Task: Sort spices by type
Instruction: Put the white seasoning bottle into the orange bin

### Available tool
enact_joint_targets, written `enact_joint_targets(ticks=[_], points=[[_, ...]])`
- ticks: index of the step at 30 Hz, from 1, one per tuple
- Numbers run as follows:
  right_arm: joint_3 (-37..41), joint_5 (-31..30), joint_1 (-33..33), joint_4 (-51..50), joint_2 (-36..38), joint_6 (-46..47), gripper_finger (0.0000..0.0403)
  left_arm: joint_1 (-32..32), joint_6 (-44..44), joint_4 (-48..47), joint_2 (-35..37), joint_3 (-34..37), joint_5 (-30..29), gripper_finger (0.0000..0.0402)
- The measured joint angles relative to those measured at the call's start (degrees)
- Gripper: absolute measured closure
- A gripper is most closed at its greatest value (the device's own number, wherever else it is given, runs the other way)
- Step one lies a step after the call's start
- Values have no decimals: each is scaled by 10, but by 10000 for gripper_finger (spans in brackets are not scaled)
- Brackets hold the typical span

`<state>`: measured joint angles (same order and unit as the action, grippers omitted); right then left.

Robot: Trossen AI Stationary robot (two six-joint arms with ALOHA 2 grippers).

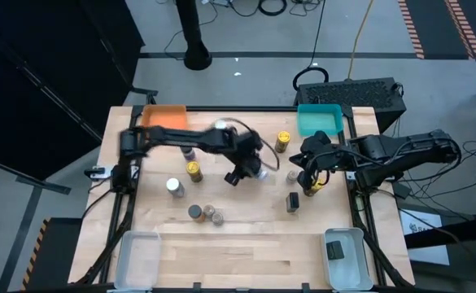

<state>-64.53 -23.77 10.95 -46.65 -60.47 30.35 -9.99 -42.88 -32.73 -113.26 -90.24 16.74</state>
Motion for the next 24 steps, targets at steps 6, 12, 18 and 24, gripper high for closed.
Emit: enact_joint_targets(ticks=[6,12,18,24], points=[[19,-156,67,22,20,-16,403,-4,128,184,158,97,165,197],[104,-228,121,213,20,-89,403,59,223,567,304,314,128,197],[187,-202,135,545,6,-298,403,127,227,747,338,423,-56,197],[195,-164,131,701,-59,-416,381,147,239,791,329,437,-79,197]])
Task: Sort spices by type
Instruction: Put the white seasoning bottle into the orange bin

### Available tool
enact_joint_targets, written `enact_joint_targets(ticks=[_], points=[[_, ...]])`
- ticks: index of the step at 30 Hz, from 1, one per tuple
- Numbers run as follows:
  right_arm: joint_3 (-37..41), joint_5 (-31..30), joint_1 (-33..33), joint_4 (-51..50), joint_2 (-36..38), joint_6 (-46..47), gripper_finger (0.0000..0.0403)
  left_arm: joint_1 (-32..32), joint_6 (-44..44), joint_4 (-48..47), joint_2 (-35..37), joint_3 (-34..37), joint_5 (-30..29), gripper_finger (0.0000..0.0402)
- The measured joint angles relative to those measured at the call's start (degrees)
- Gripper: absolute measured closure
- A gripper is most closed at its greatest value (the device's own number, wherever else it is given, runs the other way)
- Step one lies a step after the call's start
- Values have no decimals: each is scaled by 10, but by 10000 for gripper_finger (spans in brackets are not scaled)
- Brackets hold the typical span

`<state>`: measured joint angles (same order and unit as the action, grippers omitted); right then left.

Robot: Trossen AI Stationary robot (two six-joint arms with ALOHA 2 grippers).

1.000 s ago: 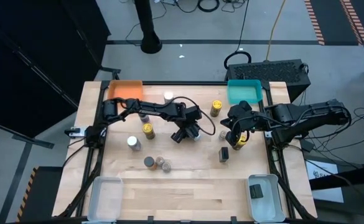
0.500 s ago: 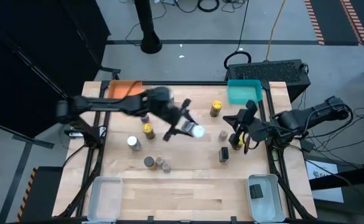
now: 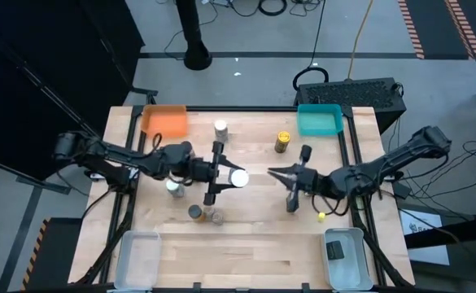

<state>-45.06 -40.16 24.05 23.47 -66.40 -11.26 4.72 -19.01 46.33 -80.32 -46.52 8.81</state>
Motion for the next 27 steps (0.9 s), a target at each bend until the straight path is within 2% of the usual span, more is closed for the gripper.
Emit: enact_joint_targets(ticks=[3,5,9,11,14,17,22,27], points=[[0,12,0,22,-41,-19,354,4,38,107,2,12,0,197],[-1,13,-4,55,-66,-36,329,6,51,140,2,16,-3,197],[-15,13,-10,126,-86,-44,267,8,52,127,1,18,-1,197],[-25,20,-15,118,-90,-37,232,9,52,128,-1,18,-2,197],[-39,68,-29,96,-104,-24,185,10,52,126,-8,17,-5,197],[-51,102,-38,98,-120,-30,147,11,53,130,-21,17,-39,197],[-53,101,-55,94,-126,-16,107,13,53,170,-50,17,-49,197],[-53,115,-70,84,-125,-1,93,14,54,224,-72,15,-45,197]])
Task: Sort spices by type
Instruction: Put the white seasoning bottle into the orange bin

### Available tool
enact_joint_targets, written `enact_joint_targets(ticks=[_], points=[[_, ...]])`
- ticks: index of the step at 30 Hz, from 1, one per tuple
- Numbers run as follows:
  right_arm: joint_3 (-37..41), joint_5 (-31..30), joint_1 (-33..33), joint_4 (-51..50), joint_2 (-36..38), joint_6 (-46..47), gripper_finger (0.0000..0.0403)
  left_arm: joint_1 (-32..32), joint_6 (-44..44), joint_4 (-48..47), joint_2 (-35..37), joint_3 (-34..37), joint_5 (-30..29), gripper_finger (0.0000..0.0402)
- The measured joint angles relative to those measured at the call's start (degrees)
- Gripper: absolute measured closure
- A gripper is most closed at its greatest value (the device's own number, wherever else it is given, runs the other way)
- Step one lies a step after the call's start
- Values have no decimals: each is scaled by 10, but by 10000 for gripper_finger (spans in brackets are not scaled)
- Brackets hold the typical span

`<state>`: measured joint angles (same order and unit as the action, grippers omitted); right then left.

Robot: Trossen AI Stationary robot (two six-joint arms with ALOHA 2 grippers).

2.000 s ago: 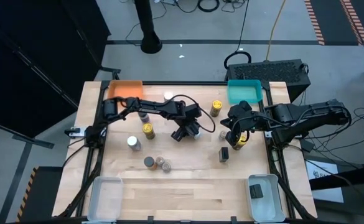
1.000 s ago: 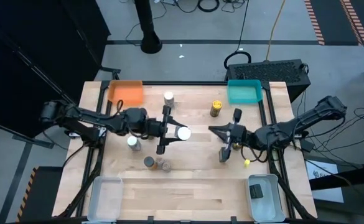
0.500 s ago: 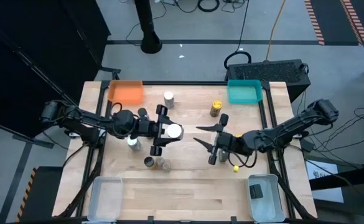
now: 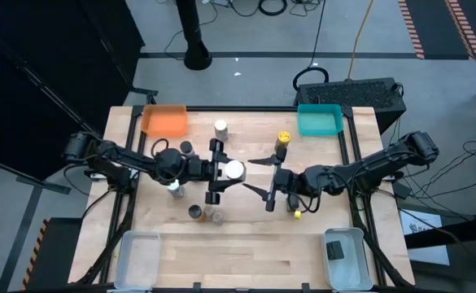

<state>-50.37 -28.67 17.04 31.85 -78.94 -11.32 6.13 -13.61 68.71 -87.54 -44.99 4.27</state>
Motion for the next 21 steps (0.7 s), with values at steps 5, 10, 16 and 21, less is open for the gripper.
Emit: enact_joint_targets(ticks=[5,10,16,21], points=[[0,52,-10,-3,0,1,94,1,12,2,-28,-18,1,197],[0,52,-13,-17,0,-2,105,0,9,5,-49,-31,0,197],[0,51,-12,-15,0,-12,152,0,9,10,-49,-32,1,197],[0,51,-12,-16,0,-7,241,0,12,5,-49,-32,2,197]])
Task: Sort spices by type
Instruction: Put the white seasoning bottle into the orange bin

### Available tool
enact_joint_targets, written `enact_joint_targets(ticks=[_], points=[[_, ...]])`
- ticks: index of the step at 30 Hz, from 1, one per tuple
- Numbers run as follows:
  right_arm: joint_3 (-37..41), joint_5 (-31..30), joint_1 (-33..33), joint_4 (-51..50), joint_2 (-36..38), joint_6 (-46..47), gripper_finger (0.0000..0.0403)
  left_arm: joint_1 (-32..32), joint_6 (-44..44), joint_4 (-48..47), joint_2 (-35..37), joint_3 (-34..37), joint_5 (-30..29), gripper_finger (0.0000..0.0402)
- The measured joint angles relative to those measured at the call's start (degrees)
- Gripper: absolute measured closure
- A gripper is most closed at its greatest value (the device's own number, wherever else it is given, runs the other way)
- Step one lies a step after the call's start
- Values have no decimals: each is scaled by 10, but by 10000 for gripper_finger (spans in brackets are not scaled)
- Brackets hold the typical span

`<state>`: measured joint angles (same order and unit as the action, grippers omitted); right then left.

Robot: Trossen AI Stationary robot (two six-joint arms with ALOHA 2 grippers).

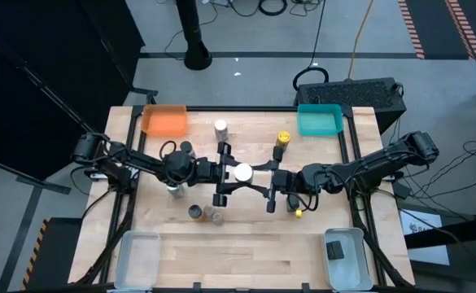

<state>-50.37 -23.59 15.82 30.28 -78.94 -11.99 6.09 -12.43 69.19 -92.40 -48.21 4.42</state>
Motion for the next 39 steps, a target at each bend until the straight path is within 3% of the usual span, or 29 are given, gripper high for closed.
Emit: enact_joint_targets(ticks=[5,10,14,24,29,39], points=[[0,-3,0,-4,0,1,240,0,1,-12,1,0,-4,190],[0,-52,0,-66,18,11,240,0,17,-92,23,0,-75,66],[0,-93,0,-151,48,49,240,0,16,-181,56,0,-127,18],[0,-156,-6,-281,57,109,240,-6,-29,-279,139,0,-166,10],[0,-155,-12,-279,56,110,240,-28,-7,-279,138,0,-125,9],[0,-154,-13,-270,56,102,240,-69,29,-260,69,-36,-56,8]])
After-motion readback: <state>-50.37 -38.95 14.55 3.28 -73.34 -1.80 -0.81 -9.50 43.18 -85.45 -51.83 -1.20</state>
